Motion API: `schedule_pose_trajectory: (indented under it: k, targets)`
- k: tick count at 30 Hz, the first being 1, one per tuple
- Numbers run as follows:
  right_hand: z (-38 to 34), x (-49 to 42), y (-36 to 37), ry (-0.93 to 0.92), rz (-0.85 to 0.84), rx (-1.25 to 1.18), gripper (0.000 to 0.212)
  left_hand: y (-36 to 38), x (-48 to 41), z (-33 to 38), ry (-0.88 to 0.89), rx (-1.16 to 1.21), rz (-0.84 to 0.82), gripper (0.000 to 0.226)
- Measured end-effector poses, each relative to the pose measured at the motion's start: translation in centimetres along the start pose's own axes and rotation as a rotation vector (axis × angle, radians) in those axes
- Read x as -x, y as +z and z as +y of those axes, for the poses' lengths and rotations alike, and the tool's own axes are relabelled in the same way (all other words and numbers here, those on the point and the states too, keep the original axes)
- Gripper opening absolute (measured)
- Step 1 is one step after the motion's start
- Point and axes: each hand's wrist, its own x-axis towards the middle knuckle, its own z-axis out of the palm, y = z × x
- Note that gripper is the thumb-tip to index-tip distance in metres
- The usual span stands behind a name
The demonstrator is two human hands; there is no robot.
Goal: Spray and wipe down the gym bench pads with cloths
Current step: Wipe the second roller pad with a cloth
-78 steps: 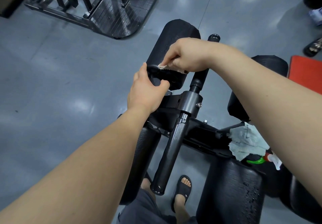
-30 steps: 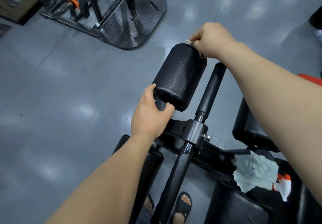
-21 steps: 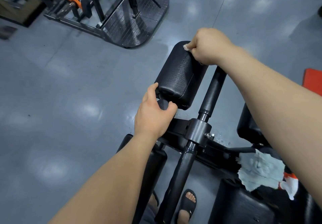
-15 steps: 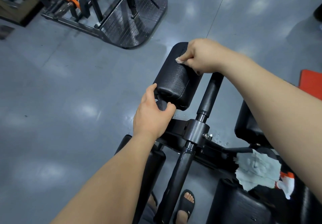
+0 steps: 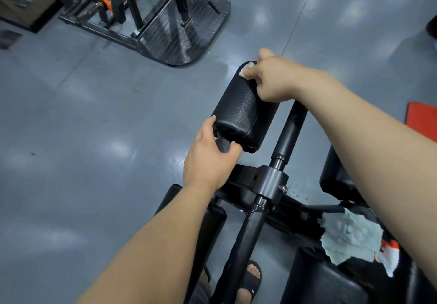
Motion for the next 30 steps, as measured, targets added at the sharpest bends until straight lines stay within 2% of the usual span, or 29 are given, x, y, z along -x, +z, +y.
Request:
schedule_pose_trajectory:
  k: [4, 7, 12, 18, 22, 26, 30]
  targets:
    - [-1.5, 1.1, 0.8, -0.075, -0.040, 0.074, 0.044, 0.0, 0.0, -0.1, 0.005, 0.006, 0.004, 0.074]
    - [-1.3, 1.2, 0.0, -0.073, -0.048, -0.025, 0.047, 0.0, 0.0, 0.0, 0.002, 0.010, 0.004, 0.073]
    - [1.3, -0.4, -0.9, 0.116, 0.150, -0.102, 0.063, 0.0, 0.0, 0.0, 0.016, 0.016, 0.011, 0.073]
    - [-0.4, -0.9, 0.7, 0.090, 0.175, -0.021, 0.042, 0.1, -0.1, -0.1, 0.020, 0.000, 0.023, 0.073]
    - [-1.8, 0.0, 1.7, -0.016, 0.210, 0.038, 0.031, 0.1, 0.0, -0.1, 0.017, 0.002, 0.018, 0.072]
    - [-2.4, 0.5, 1.3, -0.101, 0.140, 0.031, 0.025, 0.0, 0.0, 0.0, 0.019, 0.001, 0.014, 0.073]
    - [-0.8, -1.0, -0.5, 0.060, 0.213, -0.017, 0.040, 0.1, 0.0, 0.0, 0.017, 0.005, 0.015, 0.074]
